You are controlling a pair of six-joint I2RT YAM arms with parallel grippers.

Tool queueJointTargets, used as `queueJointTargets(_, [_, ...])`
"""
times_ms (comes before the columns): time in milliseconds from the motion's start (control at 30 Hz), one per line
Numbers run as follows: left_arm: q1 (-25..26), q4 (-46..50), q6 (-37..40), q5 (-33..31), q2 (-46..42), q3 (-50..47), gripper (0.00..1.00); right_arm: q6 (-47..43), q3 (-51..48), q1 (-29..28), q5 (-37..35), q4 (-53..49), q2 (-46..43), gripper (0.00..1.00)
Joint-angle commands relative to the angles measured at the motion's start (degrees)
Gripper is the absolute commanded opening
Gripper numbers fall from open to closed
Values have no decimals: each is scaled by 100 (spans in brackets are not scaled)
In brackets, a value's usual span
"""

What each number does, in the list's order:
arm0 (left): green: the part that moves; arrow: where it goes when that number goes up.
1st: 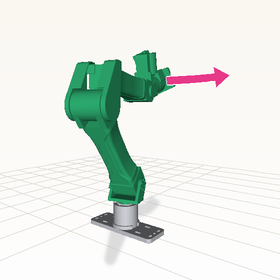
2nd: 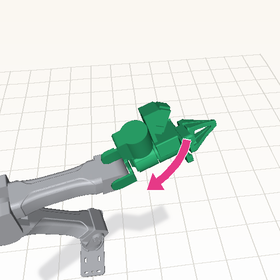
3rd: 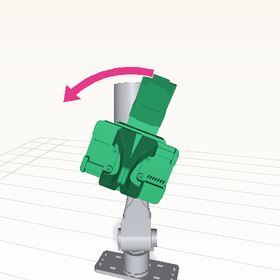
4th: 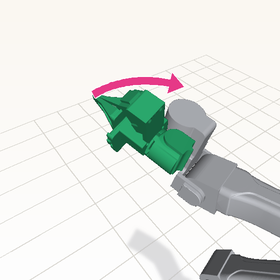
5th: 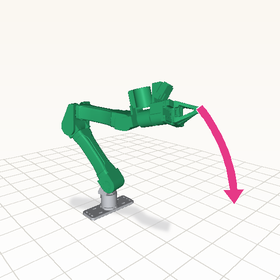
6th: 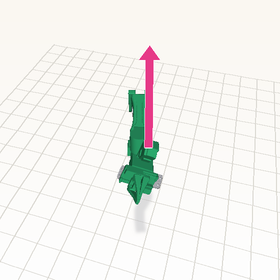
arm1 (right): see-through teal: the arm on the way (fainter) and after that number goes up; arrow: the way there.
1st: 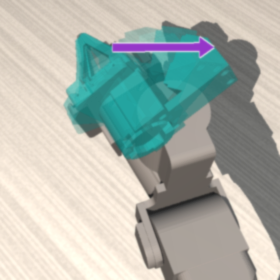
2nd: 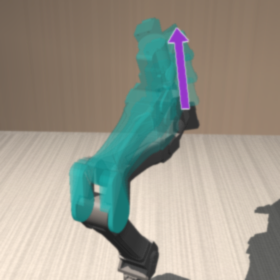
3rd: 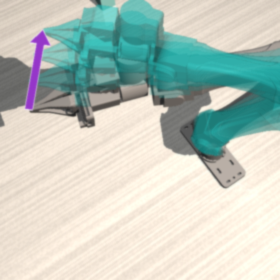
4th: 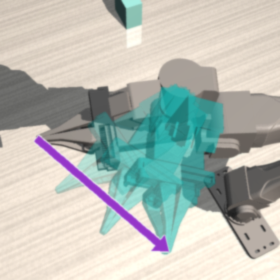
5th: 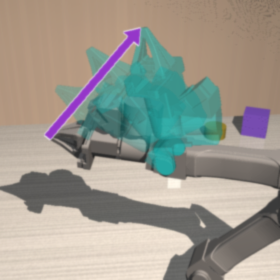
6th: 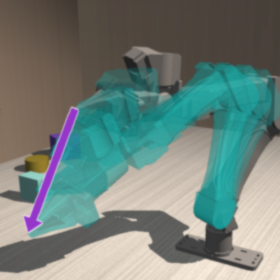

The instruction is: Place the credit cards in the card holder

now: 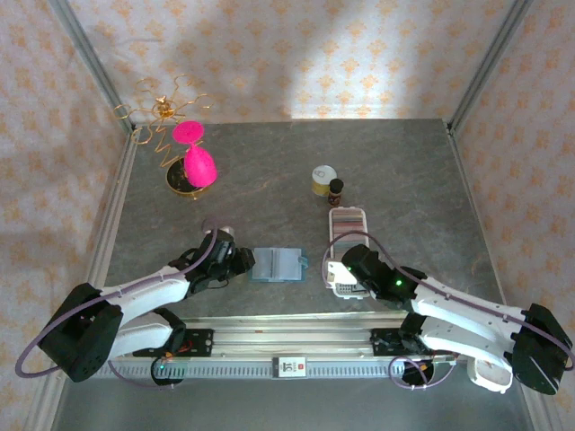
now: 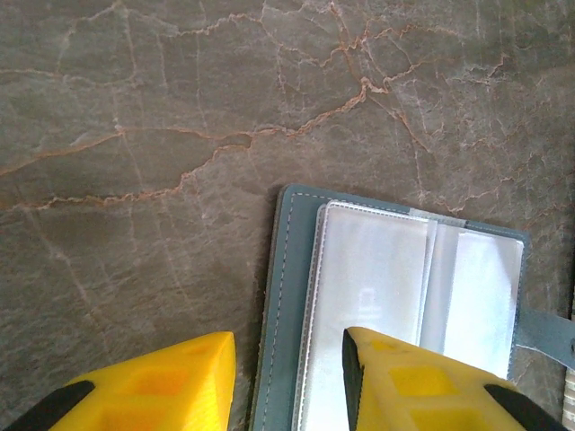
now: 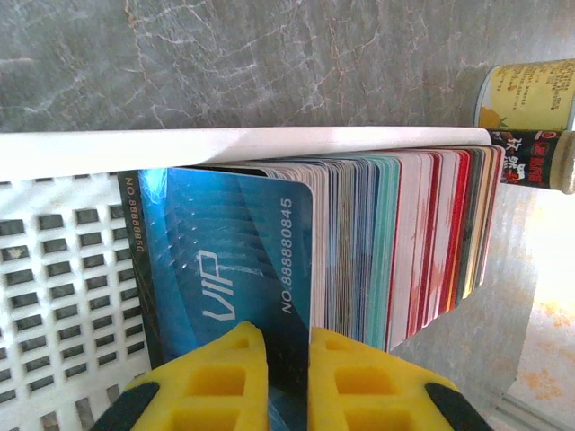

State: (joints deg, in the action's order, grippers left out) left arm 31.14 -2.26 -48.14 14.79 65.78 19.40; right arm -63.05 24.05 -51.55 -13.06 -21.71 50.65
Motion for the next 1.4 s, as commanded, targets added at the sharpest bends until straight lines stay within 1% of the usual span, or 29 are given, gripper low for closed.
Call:
queueJointTargets(0, [62, -158, -46, 33, 34, 29, 38, 65, 214, 53, -333, 40, -117, 14])
queueJointTargets(533, [95, -168, -29, 33, 108, 73, 38, 92, 363, 47, -337, -228, -240, 12])
queueJointTargets(633, [102, -169, -29, 24, 99, 55, 38, 107, 376, 53, -319, -276, -249, 10])
queueJointTargets(733, [103, -169, -29, 24, 94, 53, 38, 141, 413, 48, -303, -372, -256, 5])
queueJointTargets(867, [105, -152, -11, 25, 89, 55, 38, 232, 541, 53, -252, -587, -315, 1])
queueJointTargets(1133, [120, -142, 6, 43, 91, 69, 38, 511, 865, 51, 102, -1222, -422, 0])
queueJointTargets(1267, [121, -127, 15, 51, 83, 78, 38, 631, 1151, 49, 504, -1620, -521, 0])
queueJointTargets(1367, [121, -71, 48, 33, 66, 108, 38, 883, 1534, 51, 887, -1841, -570, 0])
